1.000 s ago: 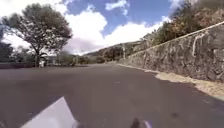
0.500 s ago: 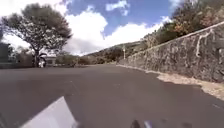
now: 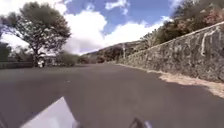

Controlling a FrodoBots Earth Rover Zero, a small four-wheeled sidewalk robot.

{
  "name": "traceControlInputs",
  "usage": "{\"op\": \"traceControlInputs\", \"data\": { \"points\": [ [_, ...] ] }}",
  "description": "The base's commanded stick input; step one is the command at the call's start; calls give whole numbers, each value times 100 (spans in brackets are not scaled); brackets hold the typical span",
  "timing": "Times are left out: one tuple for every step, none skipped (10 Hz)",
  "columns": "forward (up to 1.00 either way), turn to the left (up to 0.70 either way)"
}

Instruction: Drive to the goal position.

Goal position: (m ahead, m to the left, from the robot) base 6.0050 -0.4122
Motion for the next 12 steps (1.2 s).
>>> {"op": "traceControlInputs", "data": {
  "points": [
    [45, 0],
    [45, 0],
    [45, 0],
    [45, 0],
    [45, 0],
    [45, 0],
    [45, 0],
    [45, 0],
    [45, 0],
    [45, 0],
    [45, 0],
    [45, 0]
  ]
}}
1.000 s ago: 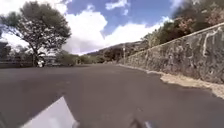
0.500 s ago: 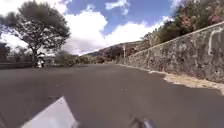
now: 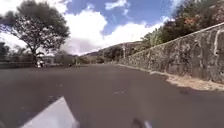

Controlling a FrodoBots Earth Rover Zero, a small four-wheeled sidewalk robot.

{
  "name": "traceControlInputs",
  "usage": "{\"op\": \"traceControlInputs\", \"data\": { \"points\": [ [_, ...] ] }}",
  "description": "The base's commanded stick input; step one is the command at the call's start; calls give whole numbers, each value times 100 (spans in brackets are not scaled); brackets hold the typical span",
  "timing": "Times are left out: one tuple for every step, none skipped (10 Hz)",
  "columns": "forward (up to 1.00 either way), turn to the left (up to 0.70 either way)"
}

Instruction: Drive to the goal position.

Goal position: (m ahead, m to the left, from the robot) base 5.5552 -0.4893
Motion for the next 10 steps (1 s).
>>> {"op": "traceControlInputs", "data": {
  "points": [
    [45, 0],
    [45, 0],
    [45, 0],
    [45, 0],
    [45, 0],
    [45, 0],
    [45, 0],
    [45, 0],
    [45, 0],
    [45, 0]
  ]
}}
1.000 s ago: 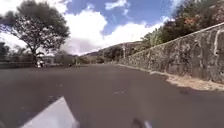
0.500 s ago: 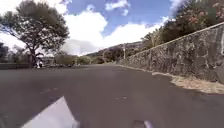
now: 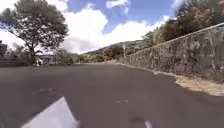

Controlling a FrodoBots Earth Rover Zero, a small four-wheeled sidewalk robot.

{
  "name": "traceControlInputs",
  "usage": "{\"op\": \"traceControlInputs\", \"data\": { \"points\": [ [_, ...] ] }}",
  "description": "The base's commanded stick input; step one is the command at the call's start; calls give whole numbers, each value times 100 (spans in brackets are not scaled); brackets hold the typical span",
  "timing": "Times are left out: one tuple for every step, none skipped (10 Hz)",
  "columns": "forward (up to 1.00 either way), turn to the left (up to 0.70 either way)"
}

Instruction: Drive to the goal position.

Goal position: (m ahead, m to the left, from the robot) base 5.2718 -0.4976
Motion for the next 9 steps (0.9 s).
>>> {"op": "traceControlInputs", "data": {
  "points": [
    [45, 0],
    [45, 0],
    [45, 0],
    [45, 0],
    [45, 0],
    [45, 0],
    [45, 0],
    [45, 0],
    [45, 0]
  ]
}}
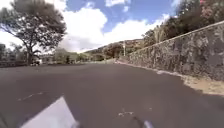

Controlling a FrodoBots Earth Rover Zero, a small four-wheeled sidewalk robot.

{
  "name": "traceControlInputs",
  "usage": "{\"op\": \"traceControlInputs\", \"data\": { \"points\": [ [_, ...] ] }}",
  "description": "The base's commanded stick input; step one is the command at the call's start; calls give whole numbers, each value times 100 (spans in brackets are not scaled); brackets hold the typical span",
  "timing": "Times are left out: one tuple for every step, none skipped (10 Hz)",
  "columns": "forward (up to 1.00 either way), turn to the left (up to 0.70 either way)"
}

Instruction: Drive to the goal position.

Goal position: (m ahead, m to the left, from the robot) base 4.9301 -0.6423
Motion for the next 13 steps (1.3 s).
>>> {"op": "traceControlInputs", "data": {
  "points": [
    [45, 0],
    [45, 0],
    [45, 0],
    [45, 0],
    [45, 0],
    [45, 0],
    [45, 0],
    [45, 0],
    [45, 0],
    [45, 0],
    [45, 0],
    [45, 0],
    [45, 0]
  ]
}}
